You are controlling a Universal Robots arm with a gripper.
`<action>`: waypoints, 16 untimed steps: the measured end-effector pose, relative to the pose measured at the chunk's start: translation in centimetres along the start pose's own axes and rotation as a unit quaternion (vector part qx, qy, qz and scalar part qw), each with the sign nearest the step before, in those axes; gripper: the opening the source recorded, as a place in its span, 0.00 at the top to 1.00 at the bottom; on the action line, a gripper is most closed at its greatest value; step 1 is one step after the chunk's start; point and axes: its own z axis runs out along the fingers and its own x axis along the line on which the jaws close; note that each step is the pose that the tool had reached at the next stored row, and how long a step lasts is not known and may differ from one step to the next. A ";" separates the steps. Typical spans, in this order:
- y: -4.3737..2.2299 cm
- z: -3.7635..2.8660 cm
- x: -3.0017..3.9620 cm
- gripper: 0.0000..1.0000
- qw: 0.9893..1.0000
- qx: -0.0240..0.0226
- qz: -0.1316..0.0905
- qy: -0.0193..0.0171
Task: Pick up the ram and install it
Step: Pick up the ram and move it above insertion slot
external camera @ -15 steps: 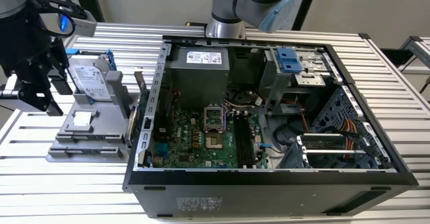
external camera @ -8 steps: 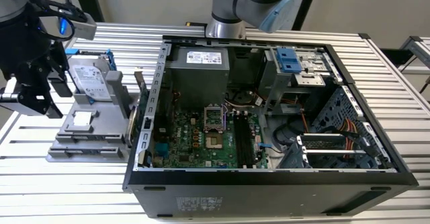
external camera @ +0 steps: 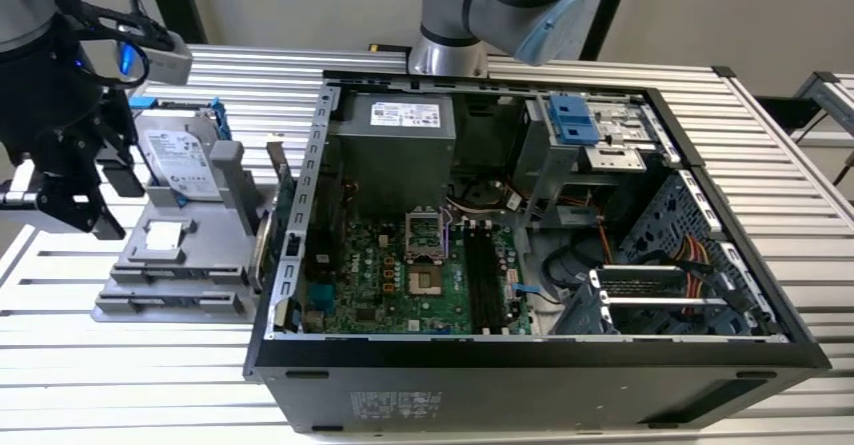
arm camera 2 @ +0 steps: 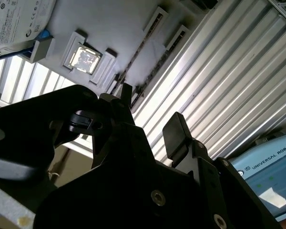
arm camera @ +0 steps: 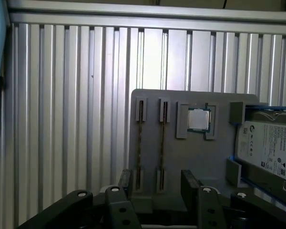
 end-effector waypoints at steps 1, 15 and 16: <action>0.00 0.05 0.01 0.00 1.000 0.000 0.000 0.000; -0.01 0.70 0.17 0.00 1.000 0.000 0.000 0.000; -0.01 0.75 0.18 0.00 1.000 0.000 0.000 0.000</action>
